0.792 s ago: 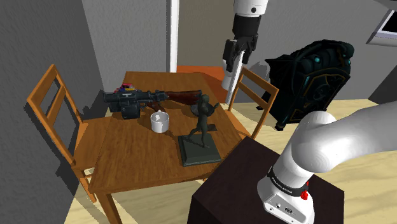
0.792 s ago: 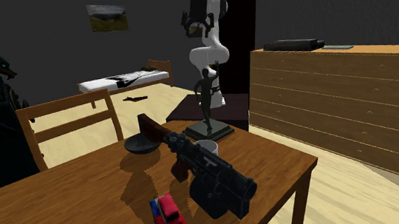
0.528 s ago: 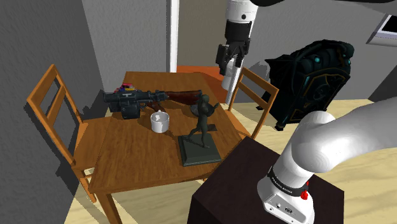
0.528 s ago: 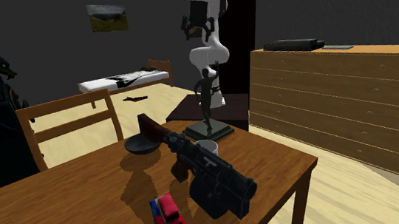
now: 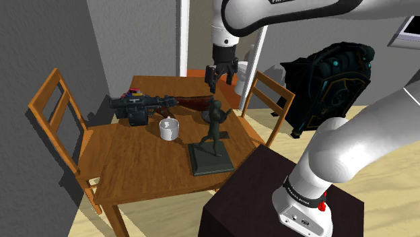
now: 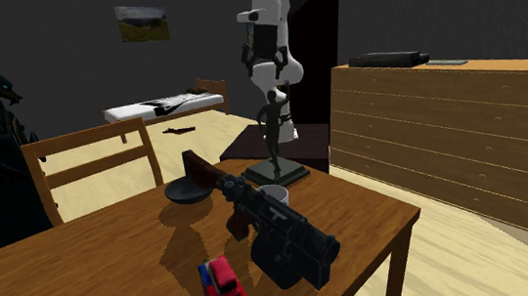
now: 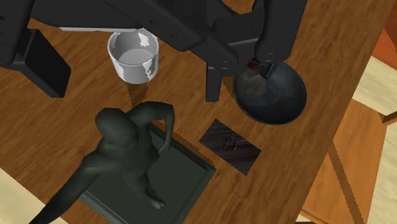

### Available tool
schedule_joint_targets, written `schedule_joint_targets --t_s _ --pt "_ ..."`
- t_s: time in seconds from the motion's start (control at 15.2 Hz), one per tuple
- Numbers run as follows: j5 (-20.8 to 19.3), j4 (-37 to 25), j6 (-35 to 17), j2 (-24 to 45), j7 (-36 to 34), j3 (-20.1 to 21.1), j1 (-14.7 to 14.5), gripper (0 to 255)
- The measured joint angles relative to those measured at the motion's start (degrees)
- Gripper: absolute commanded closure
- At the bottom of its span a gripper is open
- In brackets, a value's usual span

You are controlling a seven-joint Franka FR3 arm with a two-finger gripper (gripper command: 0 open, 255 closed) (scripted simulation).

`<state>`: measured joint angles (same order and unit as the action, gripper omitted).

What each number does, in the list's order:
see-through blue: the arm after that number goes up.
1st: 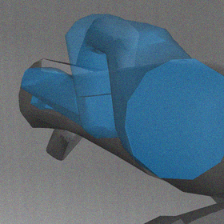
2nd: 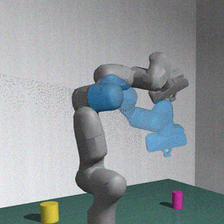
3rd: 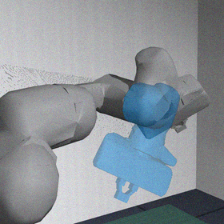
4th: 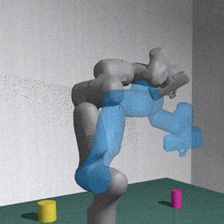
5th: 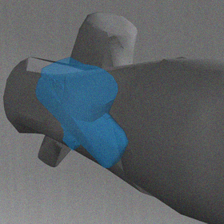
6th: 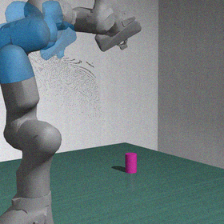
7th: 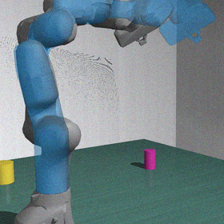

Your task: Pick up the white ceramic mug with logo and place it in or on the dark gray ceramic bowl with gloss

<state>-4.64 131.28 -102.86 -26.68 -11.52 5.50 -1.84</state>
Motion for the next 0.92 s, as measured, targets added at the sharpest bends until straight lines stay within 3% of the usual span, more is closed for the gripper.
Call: schedule_joint_targets --t_s 0.46,0.92 --pt "-0.2 -3.59 -9.19 13.92 -1.21 0.94 -0.11 0" --pt "-1.2 -11.53 -15.61 29.5 -2.92 1.93 -0.66 0"
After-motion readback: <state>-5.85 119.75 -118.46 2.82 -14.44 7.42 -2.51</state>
